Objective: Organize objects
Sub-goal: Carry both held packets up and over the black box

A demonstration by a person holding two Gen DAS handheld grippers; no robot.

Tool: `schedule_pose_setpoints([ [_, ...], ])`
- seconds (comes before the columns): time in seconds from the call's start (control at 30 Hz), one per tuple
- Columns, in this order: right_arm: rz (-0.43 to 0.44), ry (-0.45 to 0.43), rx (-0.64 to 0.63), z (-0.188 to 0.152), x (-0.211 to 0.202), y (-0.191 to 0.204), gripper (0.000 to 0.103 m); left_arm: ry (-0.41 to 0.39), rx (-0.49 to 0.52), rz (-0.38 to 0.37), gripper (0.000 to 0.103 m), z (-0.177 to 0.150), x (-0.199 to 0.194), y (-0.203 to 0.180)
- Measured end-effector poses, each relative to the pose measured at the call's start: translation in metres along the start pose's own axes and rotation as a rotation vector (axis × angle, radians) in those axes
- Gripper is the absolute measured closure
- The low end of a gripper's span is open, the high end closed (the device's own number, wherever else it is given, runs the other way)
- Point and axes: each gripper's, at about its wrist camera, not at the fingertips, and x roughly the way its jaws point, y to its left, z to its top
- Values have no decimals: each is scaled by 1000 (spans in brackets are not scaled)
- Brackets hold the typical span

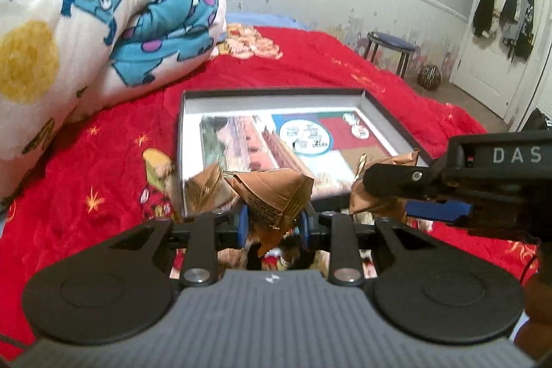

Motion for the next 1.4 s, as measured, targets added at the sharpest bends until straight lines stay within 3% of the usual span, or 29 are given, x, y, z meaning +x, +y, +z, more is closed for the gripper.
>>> schedule_pose_setpoints([
  [0.33, -11, -82, -91, 47, 6, -7, 67, -55, -8, -33, 69, 31, 21, -4],
  [0.57, -14, -115, -91, 63, 16, -15, 67, -71, 8, -69, 69, 58, 63, -25],
  [0.77, -44, -152, -103, 80, 20, -29, 67, -39, -22, -143, 69, 52, 85, -18],
  [1.0, -9, -206, -118, 104, 40, -45, 67, -40, -26, -150, 69, 47, 91, -14],
  [1.23, 1, -148, -94, 94, 59, -58, 67, -24, -23, -137, 69, 42, 94, -16],
  [1.4, 11, -99, -94, 80, 67, -55, 67, 24, 27, -69, 69, 33, 99, -25],
])
